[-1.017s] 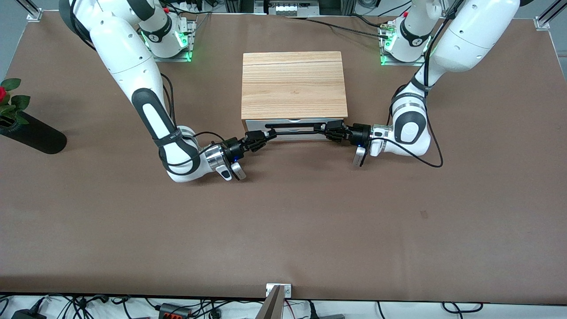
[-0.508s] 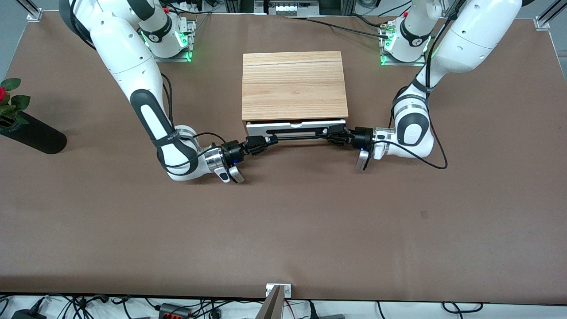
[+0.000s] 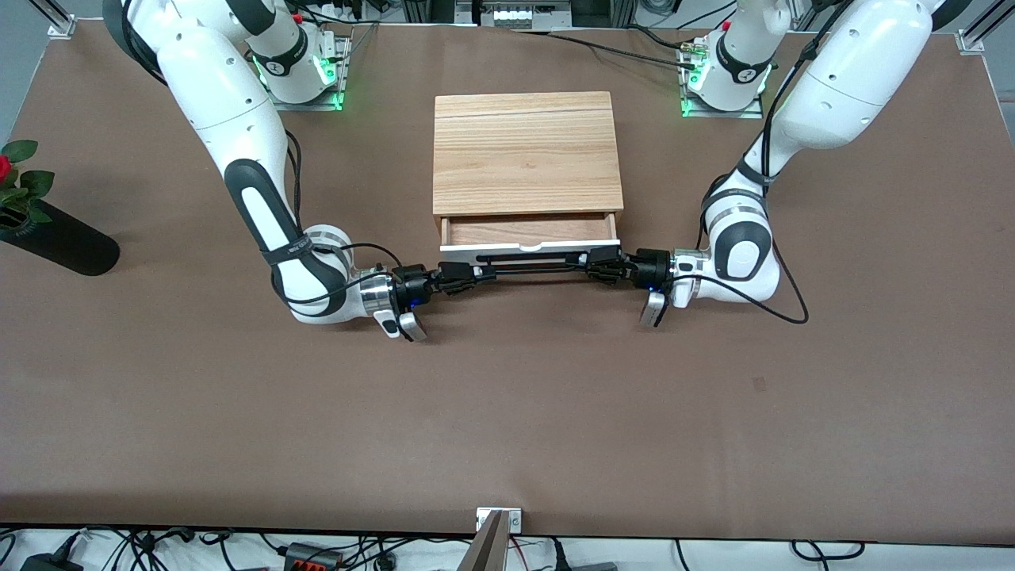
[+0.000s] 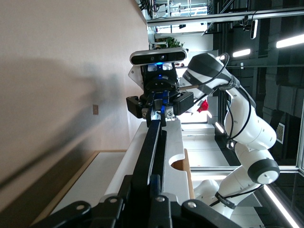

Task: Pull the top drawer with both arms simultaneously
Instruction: 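Pull the handle outward with both grippers to slide the drawer open, then open both grippers and release the black handle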

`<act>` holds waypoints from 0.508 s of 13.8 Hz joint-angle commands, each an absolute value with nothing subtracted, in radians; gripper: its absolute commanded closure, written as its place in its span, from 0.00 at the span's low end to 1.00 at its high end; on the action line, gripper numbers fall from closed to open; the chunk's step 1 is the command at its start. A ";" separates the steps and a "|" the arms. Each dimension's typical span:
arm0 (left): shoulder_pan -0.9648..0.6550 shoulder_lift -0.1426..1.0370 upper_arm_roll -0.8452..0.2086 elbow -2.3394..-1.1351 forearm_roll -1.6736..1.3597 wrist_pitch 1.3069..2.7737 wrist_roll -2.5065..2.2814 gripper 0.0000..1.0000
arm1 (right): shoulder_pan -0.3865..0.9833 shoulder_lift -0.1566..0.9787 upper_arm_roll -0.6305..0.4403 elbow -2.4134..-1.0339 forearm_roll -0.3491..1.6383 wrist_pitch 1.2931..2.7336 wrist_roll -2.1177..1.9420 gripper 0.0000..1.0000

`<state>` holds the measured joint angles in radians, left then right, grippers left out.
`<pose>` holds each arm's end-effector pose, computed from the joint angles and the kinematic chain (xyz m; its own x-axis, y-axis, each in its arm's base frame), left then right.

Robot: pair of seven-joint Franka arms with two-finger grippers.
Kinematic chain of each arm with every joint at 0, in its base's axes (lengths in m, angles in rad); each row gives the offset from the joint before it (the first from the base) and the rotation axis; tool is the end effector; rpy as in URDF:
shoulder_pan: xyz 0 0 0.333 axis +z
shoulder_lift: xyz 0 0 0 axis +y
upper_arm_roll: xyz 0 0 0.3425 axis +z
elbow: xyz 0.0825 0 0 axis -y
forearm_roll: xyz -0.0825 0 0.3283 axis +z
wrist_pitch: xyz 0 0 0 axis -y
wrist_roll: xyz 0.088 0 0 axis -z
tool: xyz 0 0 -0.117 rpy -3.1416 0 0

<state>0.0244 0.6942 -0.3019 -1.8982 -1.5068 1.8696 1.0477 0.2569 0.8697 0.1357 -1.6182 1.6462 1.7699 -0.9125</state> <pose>0.5491 -0.2262 0.2342 0.9929 -0.1066 0.0528 -0.0623 -0.0880 0.9942 0.5774 0.3243 0.2118 0.9864 0.1634 -0.0161 -0.0143 -0.0122 -0.9998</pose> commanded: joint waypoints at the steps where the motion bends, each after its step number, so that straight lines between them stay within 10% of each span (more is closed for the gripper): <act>1: 0.025 0.712 -0.288 -1.847 -1.500 1.848 1.068 1.00 | 0.225 0.876 0.137 -1.611 1.716 1.824 -0.917 0.86; 7: 0.025 0.744 -0.282 -1.792 -1.496 1.848 1.068 0.98 | 0.241 0.876 0.138 -1.611 1.793 1.873 -0.920 0.86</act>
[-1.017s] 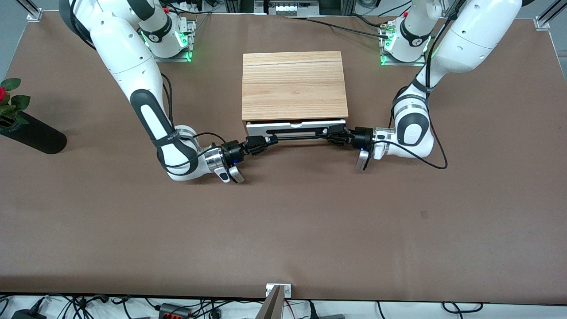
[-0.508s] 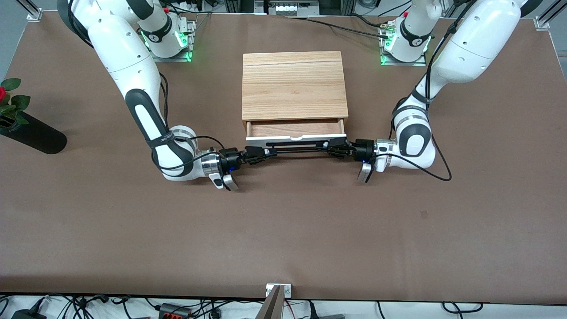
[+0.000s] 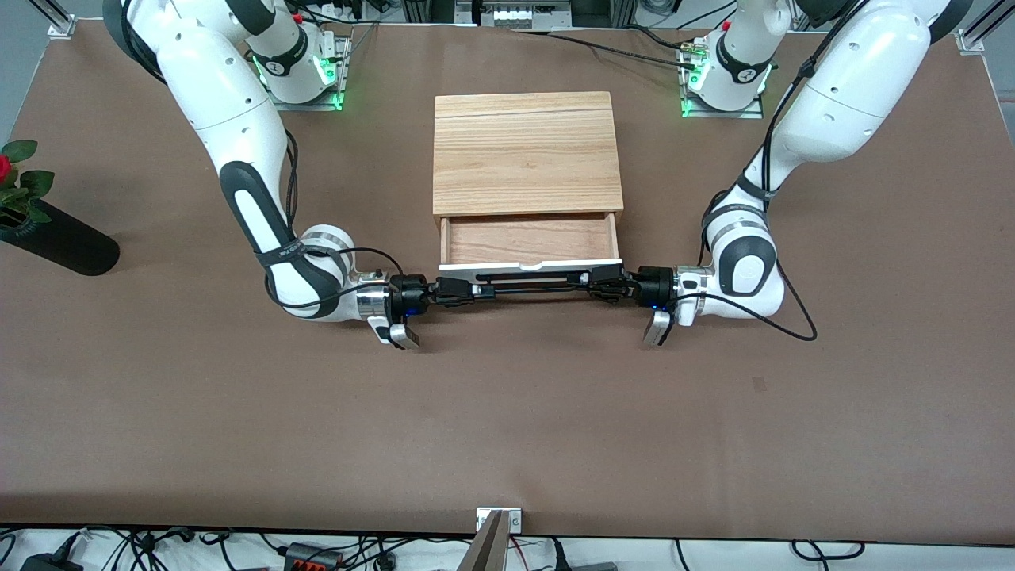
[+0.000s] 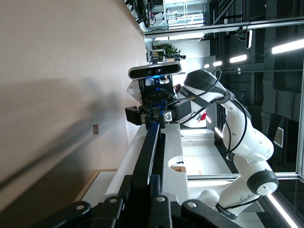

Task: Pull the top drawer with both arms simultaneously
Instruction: 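Open both grippers and release the black handle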

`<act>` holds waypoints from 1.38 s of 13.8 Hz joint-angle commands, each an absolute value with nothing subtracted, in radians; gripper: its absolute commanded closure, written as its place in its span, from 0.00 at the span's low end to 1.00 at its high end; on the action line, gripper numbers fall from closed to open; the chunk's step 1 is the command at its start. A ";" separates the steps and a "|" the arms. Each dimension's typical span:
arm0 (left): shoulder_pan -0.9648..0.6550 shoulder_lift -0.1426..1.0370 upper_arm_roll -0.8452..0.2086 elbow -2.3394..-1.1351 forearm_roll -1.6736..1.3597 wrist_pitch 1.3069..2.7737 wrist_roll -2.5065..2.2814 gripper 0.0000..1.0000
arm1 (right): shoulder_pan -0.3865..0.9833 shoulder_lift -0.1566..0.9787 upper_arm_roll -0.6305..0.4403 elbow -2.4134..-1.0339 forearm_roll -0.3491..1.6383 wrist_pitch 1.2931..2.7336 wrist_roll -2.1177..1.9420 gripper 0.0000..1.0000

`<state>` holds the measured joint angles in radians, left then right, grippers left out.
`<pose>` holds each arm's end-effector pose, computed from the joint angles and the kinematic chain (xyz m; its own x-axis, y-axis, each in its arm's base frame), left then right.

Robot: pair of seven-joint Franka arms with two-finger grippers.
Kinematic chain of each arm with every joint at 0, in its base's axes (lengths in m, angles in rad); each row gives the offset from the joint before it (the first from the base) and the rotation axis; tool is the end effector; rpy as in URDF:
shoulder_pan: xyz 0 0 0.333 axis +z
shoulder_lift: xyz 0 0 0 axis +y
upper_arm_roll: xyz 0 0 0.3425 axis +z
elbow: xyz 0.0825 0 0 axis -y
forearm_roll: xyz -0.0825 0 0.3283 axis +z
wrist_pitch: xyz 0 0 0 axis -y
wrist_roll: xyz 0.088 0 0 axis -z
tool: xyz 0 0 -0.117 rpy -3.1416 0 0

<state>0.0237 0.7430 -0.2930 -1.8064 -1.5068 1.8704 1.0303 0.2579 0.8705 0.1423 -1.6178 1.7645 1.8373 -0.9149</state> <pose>0.5762 -0.2229 0.2338 0.9939 -0.0803 0.0758 -0.0822 -0.0787 0.9935 0.5896 0.3235 0.2123 0.9984 0.0372 -0.0421 -0.0424 0.0069 -0.9991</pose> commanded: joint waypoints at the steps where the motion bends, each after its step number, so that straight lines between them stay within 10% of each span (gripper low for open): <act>1: 0.025 0.744 -0.282 -1.793 -1.496 1.848 1.069 0.70 | 0.241 0.877 0.138 -1.612 1.793 1.873 -0.920 0.86; 2: 0.023 0.747 -0.282 -1.793 -1.497 1.848 1.068 0.10 | 0.241 0.877 0.138 -1.612 1.792 1.873 -0.922 0.83; 3: 0.025 0.752 -0.282 -1.795 -1.497 1.848 1.080 0.00 | 0.241 0.877 0.138 -1.612 1.789 1.873 -0.933 0.81; 5: 0.028 0.750 -0.282 -1.796 -1.497 1.845 1.072 0.00 | 0.239 0.877 0.137 -1.612 1.784 1.871 -0.962 0.57; 6: 0.028 0.749 -0.282 -1.796 -1.497 1.845 1.069 0.00 | 0.238 0.877 0.137 -1.612 1.783 1.870 -0.963 0.14; 14: 0.032 0.715 -0.247 -1.708 -1.348 1.847 0.952 0.00 | 0.219 0.858 0.094 -1.608 1.763 1.875 -0.866 0.07; 19: 0.048 0.697 -0.241 -1.467 -0.944 1.838 0.558 0.00 | 0.204 0.841 0.031 -1.447 1.358 1.864 -0.345 0.07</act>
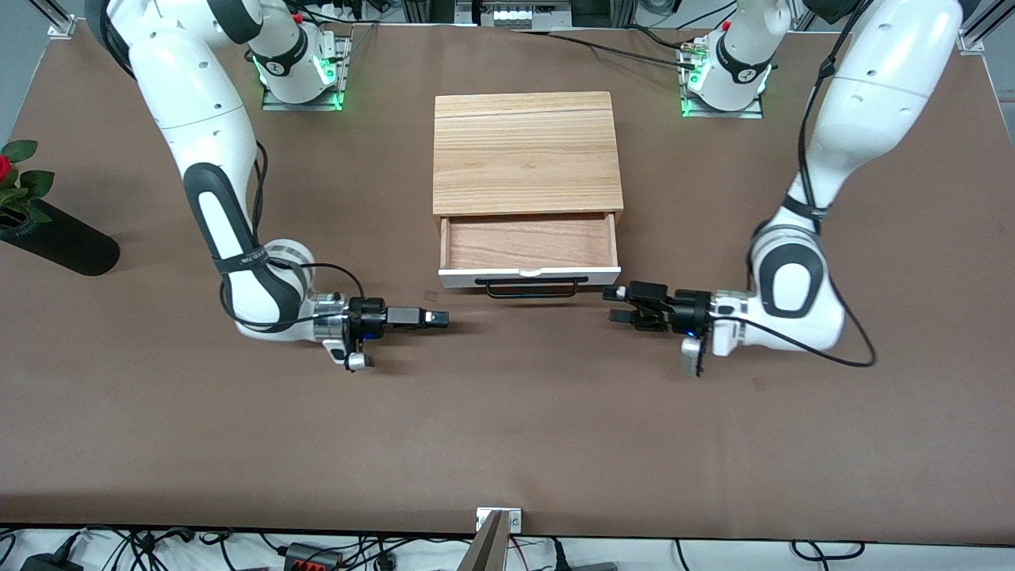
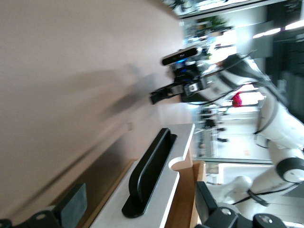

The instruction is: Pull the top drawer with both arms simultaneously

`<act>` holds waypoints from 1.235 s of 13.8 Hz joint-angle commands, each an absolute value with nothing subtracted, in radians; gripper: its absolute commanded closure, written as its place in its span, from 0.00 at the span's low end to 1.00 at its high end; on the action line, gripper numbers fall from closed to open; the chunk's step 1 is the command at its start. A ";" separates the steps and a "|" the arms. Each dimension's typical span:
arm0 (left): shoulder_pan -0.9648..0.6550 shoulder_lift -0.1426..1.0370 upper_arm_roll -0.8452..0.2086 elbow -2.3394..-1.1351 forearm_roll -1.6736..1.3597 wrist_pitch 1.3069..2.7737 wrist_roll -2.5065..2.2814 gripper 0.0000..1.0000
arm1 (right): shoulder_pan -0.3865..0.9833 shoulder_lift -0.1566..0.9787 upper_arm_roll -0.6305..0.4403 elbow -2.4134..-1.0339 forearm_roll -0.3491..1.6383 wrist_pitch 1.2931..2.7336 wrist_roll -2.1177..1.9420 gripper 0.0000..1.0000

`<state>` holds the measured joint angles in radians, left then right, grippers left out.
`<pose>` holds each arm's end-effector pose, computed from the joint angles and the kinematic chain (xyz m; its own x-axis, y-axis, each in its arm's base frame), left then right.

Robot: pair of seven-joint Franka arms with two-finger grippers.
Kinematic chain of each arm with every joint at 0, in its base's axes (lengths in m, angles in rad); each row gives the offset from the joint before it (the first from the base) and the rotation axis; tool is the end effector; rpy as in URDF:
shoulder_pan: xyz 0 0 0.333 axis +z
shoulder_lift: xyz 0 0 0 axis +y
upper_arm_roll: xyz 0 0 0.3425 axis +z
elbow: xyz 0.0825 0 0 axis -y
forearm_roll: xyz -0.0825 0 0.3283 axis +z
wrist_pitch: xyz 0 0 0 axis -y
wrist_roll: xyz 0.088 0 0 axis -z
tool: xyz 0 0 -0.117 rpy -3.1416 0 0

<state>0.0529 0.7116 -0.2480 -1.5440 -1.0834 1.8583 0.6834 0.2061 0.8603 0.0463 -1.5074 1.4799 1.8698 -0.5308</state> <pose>0.6412 -0.1704 0.3116 0.9716 -0.2254 0.0723 -0.1523 -0.3614 0.9199 0.6395 0.2457 0.2299 0.9733 0.0295 -0.2276 -0.2132 -0.2507 -0.9443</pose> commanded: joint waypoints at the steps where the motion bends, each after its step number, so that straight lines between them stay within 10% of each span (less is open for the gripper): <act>1: 0.054 0.677 -0.241 -1.445 -0.831 1.836 0.496 0.00 | 0.196 0.839 0.025 -1.406 1.295 1.861 -0.243 0.06; 17: 0.029 0.418 -0.259 -1.368 0.256 1.304 0.008 0.00 | 0.132 0.546 -0.095 -1.223 0.112 1.721 0.155 0.00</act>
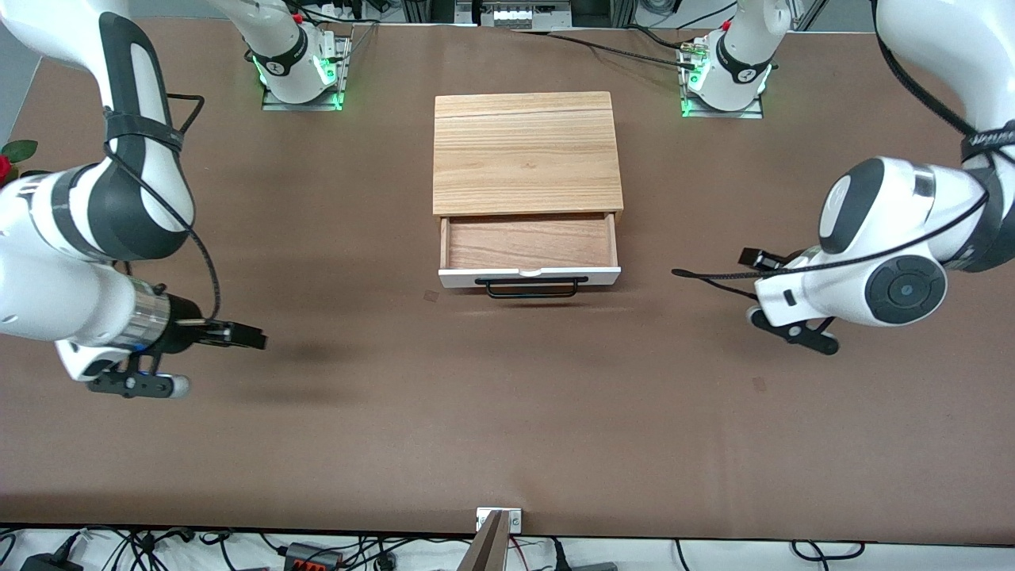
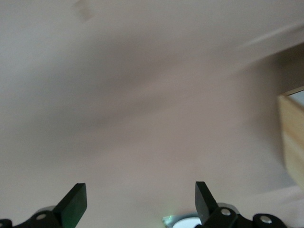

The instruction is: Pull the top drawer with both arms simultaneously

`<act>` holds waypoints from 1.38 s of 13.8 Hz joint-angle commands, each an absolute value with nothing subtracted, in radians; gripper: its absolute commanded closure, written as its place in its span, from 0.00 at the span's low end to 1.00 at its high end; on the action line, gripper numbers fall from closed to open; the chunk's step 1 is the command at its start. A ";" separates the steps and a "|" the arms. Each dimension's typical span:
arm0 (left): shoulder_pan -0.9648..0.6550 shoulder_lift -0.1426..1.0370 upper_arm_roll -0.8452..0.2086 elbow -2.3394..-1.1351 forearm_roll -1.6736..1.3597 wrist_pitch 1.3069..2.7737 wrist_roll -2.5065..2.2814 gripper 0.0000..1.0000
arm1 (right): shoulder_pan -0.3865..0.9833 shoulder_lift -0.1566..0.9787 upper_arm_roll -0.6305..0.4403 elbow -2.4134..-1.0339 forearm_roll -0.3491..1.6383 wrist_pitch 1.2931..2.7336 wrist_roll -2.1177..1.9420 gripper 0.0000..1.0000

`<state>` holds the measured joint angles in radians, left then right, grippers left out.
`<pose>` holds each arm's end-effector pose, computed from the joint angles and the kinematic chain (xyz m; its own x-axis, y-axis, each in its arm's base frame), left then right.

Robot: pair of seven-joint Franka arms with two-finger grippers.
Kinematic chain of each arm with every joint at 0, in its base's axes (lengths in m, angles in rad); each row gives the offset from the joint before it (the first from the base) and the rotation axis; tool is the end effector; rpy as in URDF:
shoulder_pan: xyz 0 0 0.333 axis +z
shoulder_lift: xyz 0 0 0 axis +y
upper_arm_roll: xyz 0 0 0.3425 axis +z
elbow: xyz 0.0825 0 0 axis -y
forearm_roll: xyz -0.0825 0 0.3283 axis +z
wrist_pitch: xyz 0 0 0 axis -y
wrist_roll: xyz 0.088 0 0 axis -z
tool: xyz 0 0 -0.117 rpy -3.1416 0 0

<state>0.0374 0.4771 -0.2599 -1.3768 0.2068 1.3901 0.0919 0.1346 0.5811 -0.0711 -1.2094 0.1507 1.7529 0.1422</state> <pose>0.5911 -0.0747 0.4497 0.8554 -0.2761 -0.4382 -0.3259 -0.9445 -0.0410 0.6756 0.0709 0.4639 0.9941 -0.0948 -0.0523 -0.0998 -0.9898 -0.1015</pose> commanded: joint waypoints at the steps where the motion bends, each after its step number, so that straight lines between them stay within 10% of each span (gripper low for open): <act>1: 0.019 0.385 -0.255 -1.368 0.262 1.298 -0.020 0.00 | 0.127 0.526 -0.112 -1.223 0.112 1.717 0.150 0.00; 6: -0.003 0.241 -0.098 -1.403 0.046 1.471 -0.029 0.00 | 0.132 0.418 -0.129 -1.277 0.041 1.654 0.158 0.00; 12: -0.032 -0.087 -0.061 -1.885 0.051 1.943 -0.021 0.00 | 0.057 0.207 -0.092 -1.568 0.040 1.801 -0.007 0.00; 19: -0.038 -0.074 -0.069 -1.725 0.040 1.659 -0.032 0.00 | -0.012 0.101 0.003 -1.667 -0.024 1.729 0.052 0.00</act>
